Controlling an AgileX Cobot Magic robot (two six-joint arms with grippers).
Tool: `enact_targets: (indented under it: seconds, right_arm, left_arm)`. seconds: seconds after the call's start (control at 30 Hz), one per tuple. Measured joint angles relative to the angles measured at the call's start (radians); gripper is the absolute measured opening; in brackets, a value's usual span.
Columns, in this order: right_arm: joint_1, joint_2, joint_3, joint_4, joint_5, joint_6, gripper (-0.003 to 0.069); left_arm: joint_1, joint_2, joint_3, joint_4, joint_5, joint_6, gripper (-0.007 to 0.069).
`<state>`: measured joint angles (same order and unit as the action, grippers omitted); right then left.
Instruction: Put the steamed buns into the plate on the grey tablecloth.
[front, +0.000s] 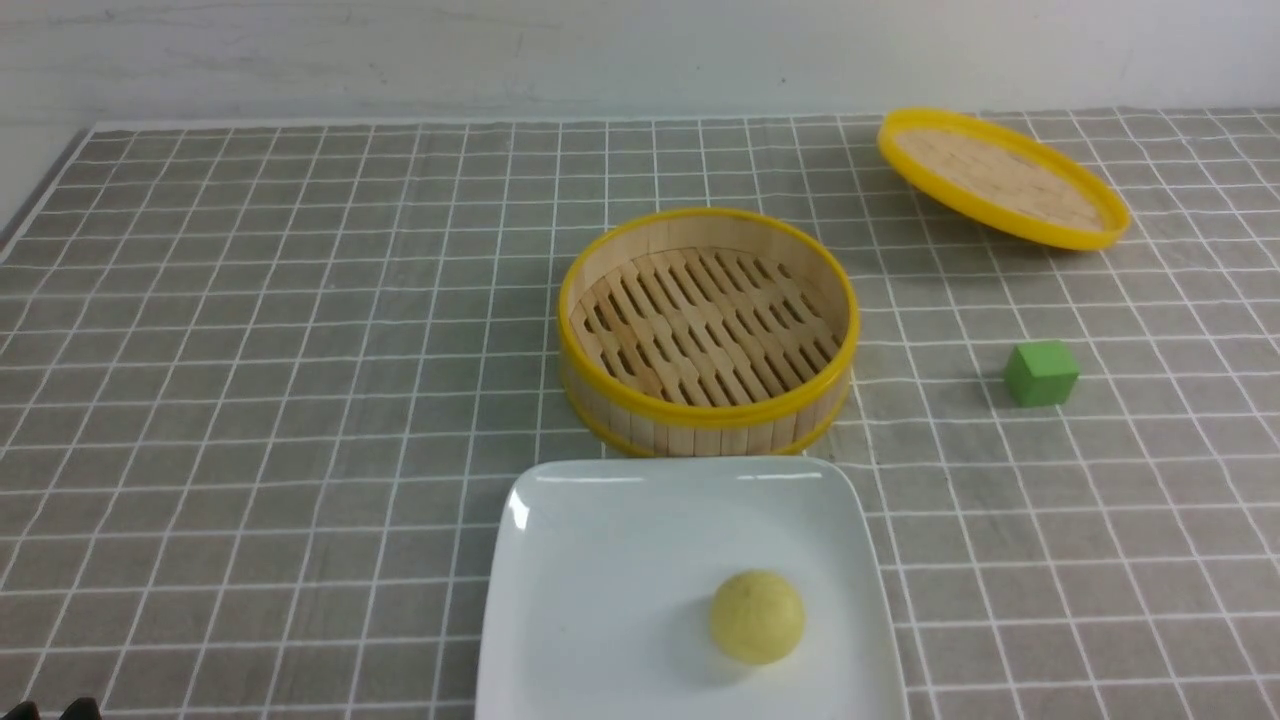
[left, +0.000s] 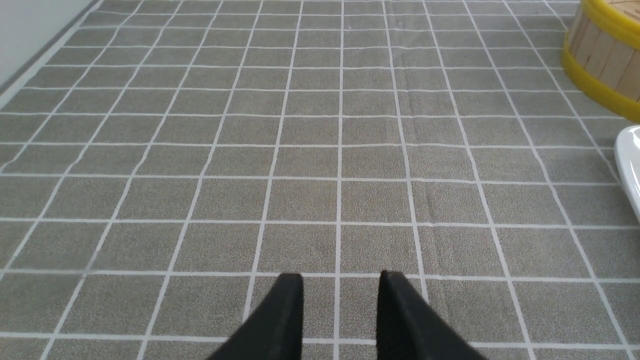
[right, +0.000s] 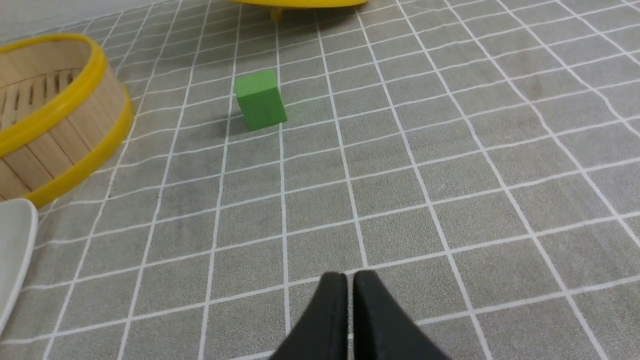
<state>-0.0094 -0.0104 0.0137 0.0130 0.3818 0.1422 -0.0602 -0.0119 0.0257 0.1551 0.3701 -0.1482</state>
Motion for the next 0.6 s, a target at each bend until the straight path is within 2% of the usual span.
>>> enact_targets:
  seconds: [0.6]
  right_arm:
    - [-0.004,0.0,0.0,0.0,0.0,0.0,0.0064]
  left_arm:
    - [0.0,0.0,0.0,0.0,0.0,0.0,0.0241]
